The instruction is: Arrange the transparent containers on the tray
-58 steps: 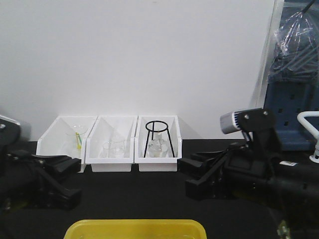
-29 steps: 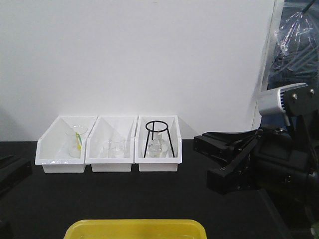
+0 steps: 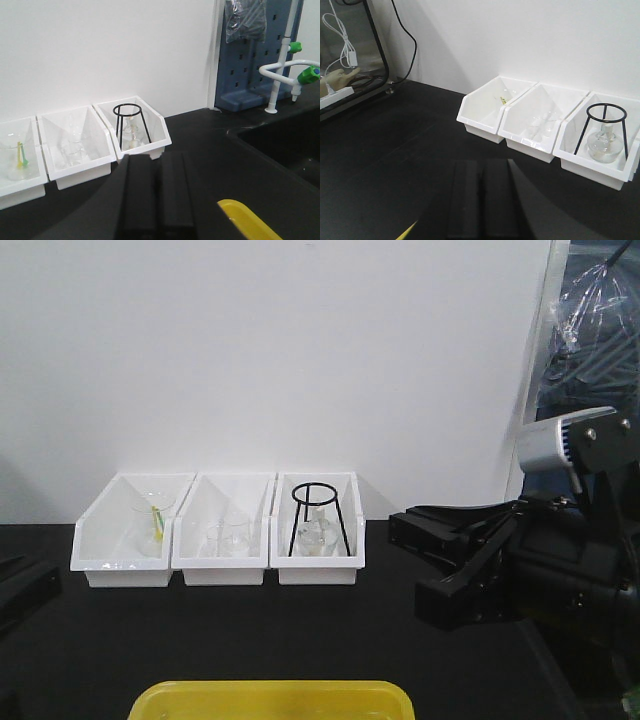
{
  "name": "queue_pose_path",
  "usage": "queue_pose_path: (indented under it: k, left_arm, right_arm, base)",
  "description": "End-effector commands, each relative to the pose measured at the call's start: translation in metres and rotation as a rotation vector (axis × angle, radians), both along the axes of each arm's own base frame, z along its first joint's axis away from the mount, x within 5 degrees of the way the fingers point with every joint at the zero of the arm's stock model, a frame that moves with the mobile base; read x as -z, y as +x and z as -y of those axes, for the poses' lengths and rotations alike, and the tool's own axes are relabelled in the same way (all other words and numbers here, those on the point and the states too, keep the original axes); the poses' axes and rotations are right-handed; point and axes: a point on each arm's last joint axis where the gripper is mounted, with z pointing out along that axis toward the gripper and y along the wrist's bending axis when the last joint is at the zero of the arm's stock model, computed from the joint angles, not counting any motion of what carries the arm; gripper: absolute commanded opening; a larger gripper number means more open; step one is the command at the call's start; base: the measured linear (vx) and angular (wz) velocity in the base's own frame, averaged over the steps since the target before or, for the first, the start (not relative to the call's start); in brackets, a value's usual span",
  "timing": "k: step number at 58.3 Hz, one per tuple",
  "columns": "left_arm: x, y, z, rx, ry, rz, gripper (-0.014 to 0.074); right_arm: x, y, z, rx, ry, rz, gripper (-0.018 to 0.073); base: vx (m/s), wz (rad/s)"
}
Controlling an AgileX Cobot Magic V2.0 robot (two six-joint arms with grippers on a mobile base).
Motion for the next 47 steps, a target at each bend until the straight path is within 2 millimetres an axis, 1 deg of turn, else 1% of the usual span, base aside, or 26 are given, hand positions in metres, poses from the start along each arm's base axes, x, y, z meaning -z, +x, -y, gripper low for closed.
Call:
queue_pose_path:
  k: [1, 5, 9, 18, 22, 27, 36, 38, 40, 44, 47]
  left_arm:
    - [-0.009, -0.012, -0.005, 0.008, -0.005, 0.138, -0.0008]
    - [0.003, -0.023, -0.01, 0.006, 0.022, 0.179, -0.0008]
    - [0.019, -0.033, -0.02, -0.031, 0.021, 0.178, -0.0008]
    - [0.068, -0.056, -0.045, -0.195, 0.023, 0.157, -0.0008]
    - [0.089, -0.066, -0.054, -0.266, 0.029, 0.155, -0.0008]
    - [0.119, -0.075, -0.059, -0.319, 0.034, 0.146, -0.0008]
    - [0.164, -0.083, -0.062, -0.357, 0.001, 0.121, -0.0008]
    - [0.172, -0.084, -0.062, -0.361, -0.015, 0.116, -0.0008]
    - [0.175, -0.085, -0.062, -0.366, -0.015, 0.091, -0.0008]
    - [0.176, -0.084, -0.063, -0.369, -0.002, 0.044, -0.0008]
    - [0.176, -0.085, -0.063, -0.369, 0.003, 0.043, -0.0008]
  right_arm:
    - [-0.017, -0.004, 0.004, 0.022, 0.037, 0.054, -0.0013]
    - [-0.017, -0.004, 0.004, 0.022, 0.037, 0.054, -0.0013]
    - [-0.017, -0.004, 0.004, 0.022, 0.037, 0.054, -0.0013]
    - [-0.017, -0.004, 0.004, 0.022, 0.037, 0.054, -0.0013]
    - [-0.017, -0.004, 0.004, 0.022, 0.037, 0.054, -0.0013]
    - [-0.017, -0.004, 0.004, 0.022, 0.037, 0.054, -0.0013]
    - [-0.017, -0.004, 0.004, 0.022, 0.037, 0.054, -0.0013]
    - [-0.017, -0.004, 0.004, 0.022, 0.037, 0.054, -0.0013]
    - [-0.017, -0.004, 0.004, 0.022, 0.037, 0.054, -0.0013]
    - [-0.017, -0.004, 0.004, 0.022, 0.037, 0.054, -0.0013]
    - [-0.017, -0.004, 0.004, 0.022, 0.035, 0.055, -0.0013]
  base:
    - [0.0, 0.0]
    - [0.0, 0.0]
    - [0.0, 0.0]
    - [0.0, 0.0]
    - [0.0, 0.0]
    - [0.0, 0.0]
    - [0.0, 0.0]
    - [0.0, 0.0]
    - [0.0, 0.0]
    - [0.0, 0.0]
    - [0.0, 0.0]
